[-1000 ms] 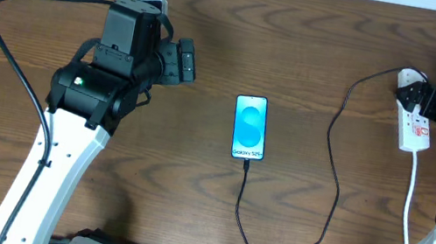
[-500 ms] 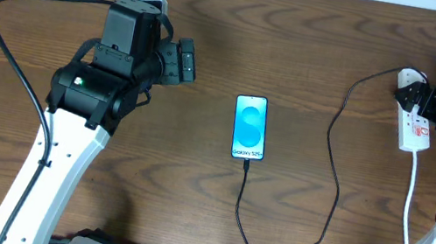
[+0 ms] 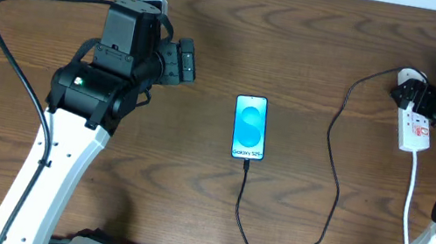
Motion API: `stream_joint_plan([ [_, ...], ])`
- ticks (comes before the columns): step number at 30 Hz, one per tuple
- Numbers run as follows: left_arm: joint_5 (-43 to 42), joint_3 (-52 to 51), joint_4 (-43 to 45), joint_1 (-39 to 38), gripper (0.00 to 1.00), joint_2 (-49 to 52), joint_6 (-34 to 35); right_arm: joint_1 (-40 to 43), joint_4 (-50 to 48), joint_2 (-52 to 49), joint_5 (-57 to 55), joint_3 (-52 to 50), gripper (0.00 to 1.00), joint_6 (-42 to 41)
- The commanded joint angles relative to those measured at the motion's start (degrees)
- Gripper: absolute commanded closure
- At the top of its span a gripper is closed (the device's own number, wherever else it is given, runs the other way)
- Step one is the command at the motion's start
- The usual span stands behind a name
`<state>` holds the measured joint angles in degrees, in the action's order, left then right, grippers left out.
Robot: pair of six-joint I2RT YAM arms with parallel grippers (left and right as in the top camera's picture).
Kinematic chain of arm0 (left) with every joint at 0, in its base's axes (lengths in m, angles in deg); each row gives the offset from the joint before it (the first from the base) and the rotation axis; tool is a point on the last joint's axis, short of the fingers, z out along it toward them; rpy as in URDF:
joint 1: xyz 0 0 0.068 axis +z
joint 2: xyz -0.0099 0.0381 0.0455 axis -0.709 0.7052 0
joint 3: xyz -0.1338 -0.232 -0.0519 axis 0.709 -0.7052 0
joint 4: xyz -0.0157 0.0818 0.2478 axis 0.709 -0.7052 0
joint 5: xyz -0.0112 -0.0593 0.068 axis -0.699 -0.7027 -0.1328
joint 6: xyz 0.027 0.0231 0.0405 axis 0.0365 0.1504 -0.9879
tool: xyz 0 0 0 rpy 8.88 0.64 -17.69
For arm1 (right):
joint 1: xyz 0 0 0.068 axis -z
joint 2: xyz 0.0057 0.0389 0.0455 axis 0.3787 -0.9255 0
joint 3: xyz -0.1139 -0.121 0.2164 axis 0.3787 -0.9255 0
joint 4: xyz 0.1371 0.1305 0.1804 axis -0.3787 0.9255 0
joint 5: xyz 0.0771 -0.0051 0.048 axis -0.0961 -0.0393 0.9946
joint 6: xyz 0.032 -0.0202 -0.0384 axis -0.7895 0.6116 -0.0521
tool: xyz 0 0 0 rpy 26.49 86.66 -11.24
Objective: Plug charger to phone and switch on socket
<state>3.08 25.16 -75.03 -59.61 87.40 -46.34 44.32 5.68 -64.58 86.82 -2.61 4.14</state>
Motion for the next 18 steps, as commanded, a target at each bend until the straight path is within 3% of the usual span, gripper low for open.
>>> stream_joint_plan([
  [1, 0.5, 0.8, 0.0, 0.0, 0.07, 0.2, -0.3, -3.4, 2.6, -3.3, 5.1, -1.7, 0.02, -1.8],
  [11, 0.5, 0.8, 0.0, 0.0, 0.07, 0.2, -0.3, -2.9, 1.0, -3.3, 0.8, -0.3, 0.01, -1.8],
  [18, 0.5, 0.8, 0.0, 0.0, 0.07, 0.2, -0.3, -1.3, 5.5, -3.3, 0.0, 5.7, 0.01, 0.2],
])
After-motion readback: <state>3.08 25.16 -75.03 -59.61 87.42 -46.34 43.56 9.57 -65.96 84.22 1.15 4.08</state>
